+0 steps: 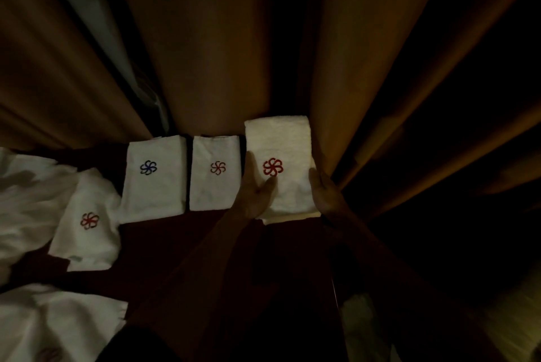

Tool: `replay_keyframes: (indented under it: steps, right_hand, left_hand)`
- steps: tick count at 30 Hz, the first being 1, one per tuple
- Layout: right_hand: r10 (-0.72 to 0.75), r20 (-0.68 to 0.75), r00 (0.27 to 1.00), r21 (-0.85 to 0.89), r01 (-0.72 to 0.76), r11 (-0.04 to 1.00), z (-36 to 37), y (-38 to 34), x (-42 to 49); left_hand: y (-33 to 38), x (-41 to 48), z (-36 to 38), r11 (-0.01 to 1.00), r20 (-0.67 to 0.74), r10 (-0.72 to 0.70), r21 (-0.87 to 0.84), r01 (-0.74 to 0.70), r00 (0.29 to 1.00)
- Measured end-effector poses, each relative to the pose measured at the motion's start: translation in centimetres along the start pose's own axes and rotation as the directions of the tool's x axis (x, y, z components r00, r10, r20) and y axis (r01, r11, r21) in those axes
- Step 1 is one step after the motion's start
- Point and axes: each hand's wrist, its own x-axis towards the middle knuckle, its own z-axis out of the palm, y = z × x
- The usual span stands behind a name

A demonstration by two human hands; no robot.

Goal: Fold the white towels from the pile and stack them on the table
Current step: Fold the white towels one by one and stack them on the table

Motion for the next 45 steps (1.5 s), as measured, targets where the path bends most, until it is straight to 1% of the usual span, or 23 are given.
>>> replay_keyframes:
  steps: [2,4,7,9,11,12,13,15,16,17,19,21,23,25,27,29,30,33,35,37,40,42,45]
  right_hand:
    - [-0.012,-0.015,1.0,0.009,0.012,1.0,0.1,0.2,0.2]
    - [0.003,-0.034,0.999,0.005,-0.003,1.0,0.1,0.1,0.5]
    - [0.092,-0.026,0.995,0.039,-0.091,0.995,0.0,0.0,1.0]
    - [0.171,-0.005,0.985,0.098,-0.17,0.981,0.0,0.1,1.3]
    - [0.224,-0.01,0.975,0.139,-0.221,0.965,-0.2,0.1,1.4]
    - [0.212,-0.031,0.977,0.157,-0.205,0.966,-0.3,0.0,1.2]
    - [0.169,-0.056,0.984,0.172,-0.157,0.972,-0.4,-0.1,1.0]
    - [-0.028,-0.116,0.993,0.162,0.047,0.986,-0.6,-0.3,0.5]
    - [-0.119,-0.144,0.982,0.137,0.139,0.981,-0.7,-0.3,0.2]
    - [-0.171,-0.168,0.971,0.117,0.192,0.975,-0.8,-0.2,-0.1]
    - [-0.205,-0.191,0.96,0.085,0.224,0.971,-1.0,0.0,-0.7]
    - [-0.269,-0.195,0.943,0.05,0.283,0.958,-1.3,0.0,-1.8]
    - [-0.346,-0.175,0.922,-0.012,0.349,0.937,-1.8,0.2,-2.6]
    - [-0.426,-0.126,0.896,-0.147,0.407,0.901,-2.3,0.6,-3.3]
    - [-0.511,-0.075,0.856,-0.286,0.473,0.833,-2.3,0.9,-3.8]
    - [-0.535,-0.046,0.843,-0.389,0.479,0.787,-2.0,1.3,-4.1]
    - [-0.53,-0.06,0.846,-0.421,0.46,0.782,-1.8,1.3,-4.4]
    - [-0.567,-0.139,0.812,-0.475,0.448,0.758,-1.5,1.0,-4.9]
    - [-0.553,-0.209,0.806,-0.455,0.42,0.785,-1.3,0.5,-5.0]
    - [-0.531,-0.265,0.805,-0.424,0.397,0.814,-1.3,0.1,-4.9]
    - [-0.543,-0.29,0.788,-0.436,0.396,0.808,-1.3,-0.4,-5.3]
    - [-0.533,-0.29,0.795,-0.452,0.378,0.808,-1.2,-0.5,-5.7]
    - [-0.517,-0.253,0.818,-0.471,0.363,0.804,-1.0,-0.6,-6.1]
  left_hand:
    - [0.1,0.1,0.1,0.999,-0.016,0.005,0.031,-0.005,1.0]
    - [-0.1,0.4,0.2,1.0,-0.018,-0.018,0.018,0.018,1.0]
    - [-0.1,0.8,0.4,0.997,-0.023,-0.062,-0.057,0.061,0.998]
    - [-0.2,1.2,0.4,0.992,-0.027,-0.1,-0.085,0.097,0.995]
    - [-0.2,1.5,0.3,0.991,-0.032,-0.085,-0.109,0.081,0.996]
    - [-0.1,1.5,0.2,0.991,-0.047,-0.064,-0.117,0.058,0.997]
    - [0.0,1.5,0.0,0.992,-0.062,-0.046,-0.123,0.038,0.997]
    - [-0.2,1.6,-0.4,0.992,-0.081,-0.036,-0.127,0.025,0.996]
    - [-0.4,1.6,-0.6,0.993,-0.081,-0.046,-0.116,0.036,0.996]
    - [-0.7,1.6,-0.8,0.994,-0.08,-0.057,-0.102,0.048,0.995]
    - [-1.1,1.3,-1.4,0.995,-0.08,-0.079,-0.065,0.074,0.994]
    - [-1.1,0.5,-1.9,0.997,-0.084,-0.068,-0.025,0.066,0.994]
    - [-1.3,-0.5,-2.4,1.0,-0.096,-0.022,0.004,0.022,0.995]
    - [-1.8,-1.4,-2.8,0.998,-0.09,0.03,0.053,-0.025,0.996]
    - [-2.3,-2.3,-3.1,0.988,-0.06,0.067,0.144,-0.058,0.996]
    - [-2.7,-2.8,-3.3,0.975,-0.034,0.083,0.21,-0.074,0.996]
    - [-2.8,-3.0,-3.4,0.962,-0.026,0.112,0.254,-0.102,0.993]
    - [-3.5,-3.1,-3.4,0.879,-0.031,0.317,0.384,-0.282,0.948]
    - [-3.3,-3.2,-3.3,0.861,-0.066,0.36,0.407,-0.304,0.931]
    - [-2.8,-3.4,-3.1,0.862,-0.095,0.376,0.4,-0.311,0.922]
    - [-2.3,-3.5,-2.8,0.873,-0.124,0.376,0.378,-0.307,0.918]
    - [-2.0,-3.6,-2.7,0.879,-0.127,0.355,0.382,-0.285,0.926]
    - [-1.9,-3.5,-2.4,0.878,-0.128,0.338,0.401,-0.263,0.933]
